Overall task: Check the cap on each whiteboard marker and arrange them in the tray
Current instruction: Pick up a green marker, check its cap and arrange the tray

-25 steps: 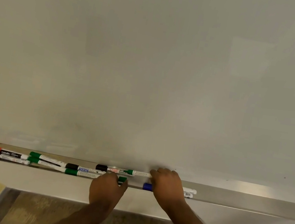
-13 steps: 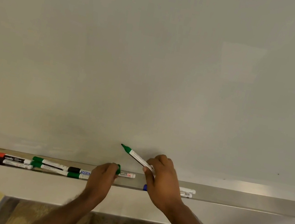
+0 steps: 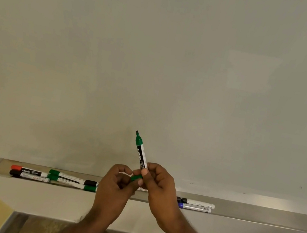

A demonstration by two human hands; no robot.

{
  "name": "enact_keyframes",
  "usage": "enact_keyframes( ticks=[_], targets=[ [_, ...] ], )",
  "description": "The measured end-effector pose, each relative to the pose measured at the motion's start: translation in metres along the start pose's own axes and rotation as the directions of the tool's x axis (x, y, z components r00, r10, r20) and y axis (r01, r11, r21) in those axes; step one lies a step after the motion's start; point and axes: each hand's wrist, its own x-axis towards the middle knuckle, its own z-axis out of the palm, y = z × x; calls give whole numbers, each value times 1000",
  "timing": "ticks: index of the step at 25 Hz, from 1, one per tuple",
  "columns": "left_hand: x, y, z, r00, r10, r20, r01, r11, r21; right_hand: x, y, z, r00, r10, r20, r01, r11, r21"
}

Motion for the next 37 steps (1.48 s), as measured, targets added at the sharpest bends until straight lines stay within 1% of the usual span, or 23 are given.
enact_keyframes(
  ticks=[3, 5, 8, 10, 12, 14, 17, 20, 22, 28, 30, 31, 33, 35, 37],
  targets=[
    [0, 3, -9, 992, 111, -66, -113, 993, -22, 1, -5, 6, 1000, 5, 4, -5, 999, 46],
    [0, 6, -13, 985, 163, -58, -165, 986, -27, 2, -7, 8, 1000, 12, 19, -13, 999, 53],
    [6, 18, -22, 985, 172, -30, -174, 981, -91, 4, -12, 6, 999, -25, 42, 24, 999, 35],
    [17, 32, -35, 988, 156, -12, -156, 980, -126, 7, -19, 0, 997, -68, 35, 69, 997, -35],
    [29, 49, -52, 985, 166, 36, -158, 975, -158, 10, -31, -11, 988, -147, 38, 151, 976, -156],
    [37, 67, -69, 976, 198, 85, -177, 962, -206, 12, -47, -23, 961, -261, 86, 275, 908, -318],
    [41, 91, -88, 957, 267, 114, -244, 952, -186, 11, -76, -39, 887, -418, 196, 457, 735, -502],
    [37, 109, -98, 938, 328, 116, -316, 943, -107, 7, -101, -48, 845, -461, 272, 523, 601, -605],
    [33, 117, -98, 928, 353, 119, -344, 935, -86, 5, -111, -51, 832, -472, 292, 539, 560, -630],
    [23, 128, -92, 903, 400, 153, -402, 915, -22, -3, -122, -47, 825, -465, 322, 555, 554, -621],
    [19, 129, -90, 889, 414, 197, -429, 903, 36, -5, -122, -47, 834, -444, 329, 546, 574, -610],
    [18, 129, -90, 878, 420, 228, -449, 889, 91, -5, -122, -48, 840, -428, 332, 538, 589, -603],
    [17, 129, -89, 858, 423, 290, -492, 840, 230, -6, -122, -49, 853, -392, 345, 522, 615, -591],
    [14, 130, -88, 826, 450, 339, -555, 755, 350, -7, -121, -52, 866, -352, 355, 499, 645, -578],
    [9, 133, -84, 775, 514, 368, -631, 660, 408, -8, -120, -55, 882, -317, 349, 466, 695, -547]
  ],
)
